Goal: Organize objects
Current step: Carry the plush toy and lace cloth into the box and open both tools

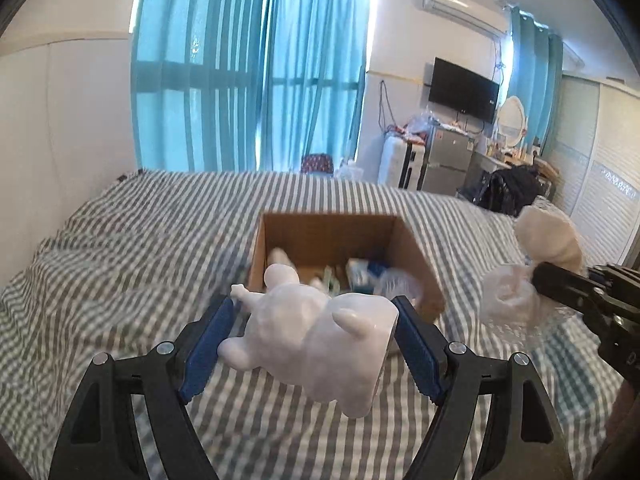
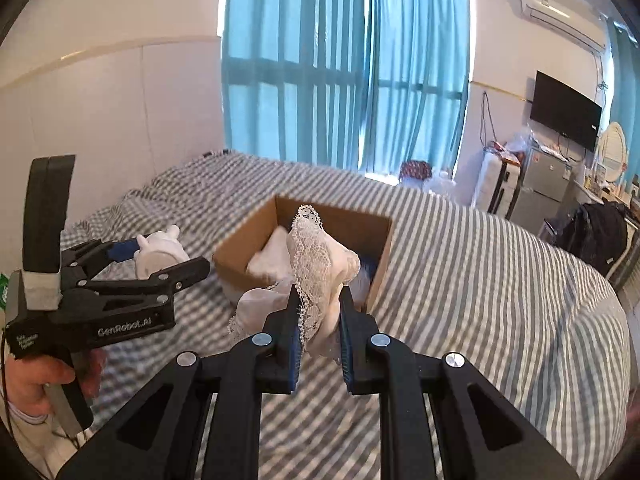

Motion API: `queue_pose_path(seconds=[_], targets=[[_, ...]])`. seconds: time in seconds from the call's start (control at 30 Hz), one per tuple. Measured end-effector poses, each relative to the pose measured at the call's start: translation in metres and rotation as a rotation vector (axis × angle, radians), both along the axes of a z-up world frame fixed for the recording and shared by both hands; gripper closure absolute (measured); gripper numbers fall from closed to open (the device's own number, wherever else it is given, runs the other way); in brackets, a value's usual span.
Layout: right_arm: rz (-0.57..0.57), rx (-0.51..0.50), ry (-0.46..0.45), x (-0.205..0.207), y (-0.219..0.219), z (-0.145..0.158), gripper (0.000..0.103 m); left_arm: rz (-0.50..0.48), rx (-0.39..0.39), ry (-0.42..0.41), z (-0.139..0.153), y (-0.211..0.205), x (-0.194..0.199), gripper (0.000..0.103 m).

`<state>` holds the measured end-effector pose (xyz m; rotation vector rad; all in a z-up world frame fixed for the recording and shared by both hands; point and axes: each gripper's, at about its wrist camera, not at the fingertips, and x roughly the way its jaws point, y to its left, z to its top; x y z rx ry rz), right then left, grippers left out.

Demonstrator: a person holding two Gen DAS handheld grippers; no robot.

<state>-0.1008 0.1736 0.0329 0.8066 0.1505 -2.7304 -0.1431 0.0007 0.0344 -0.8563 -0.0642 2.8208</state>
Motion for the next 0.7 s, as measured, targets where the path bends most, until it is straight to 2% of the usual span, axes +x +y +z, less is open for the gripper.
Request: queue_pose_path(seconds=[0.1,0.37,0.57,0.7], targets=[[0.023,-0.02,0.012,-0.027,-0.004,0.014,0.088,-0.006,0.028,0.0,0.011,-0.002,-0.023,0.022],[0.037,-0.009,0.061,-0.104,-0.024,0.034,0.088,-0.012,-0.002,0.011,0.021,0.007,-0.094,0.022],[0.021,-0.018,0.04,-0.167,-0.031,0.016,0.088,-0.022,-0.012,-0.012,0.0,0.013,-0.132,0.022],[0.019,-0.015,-0.012,-0.205,-0.036,-0.014,0.088,-0.042,-0.034,-0.058,-0.03,0.018,-0.153,0.022]])
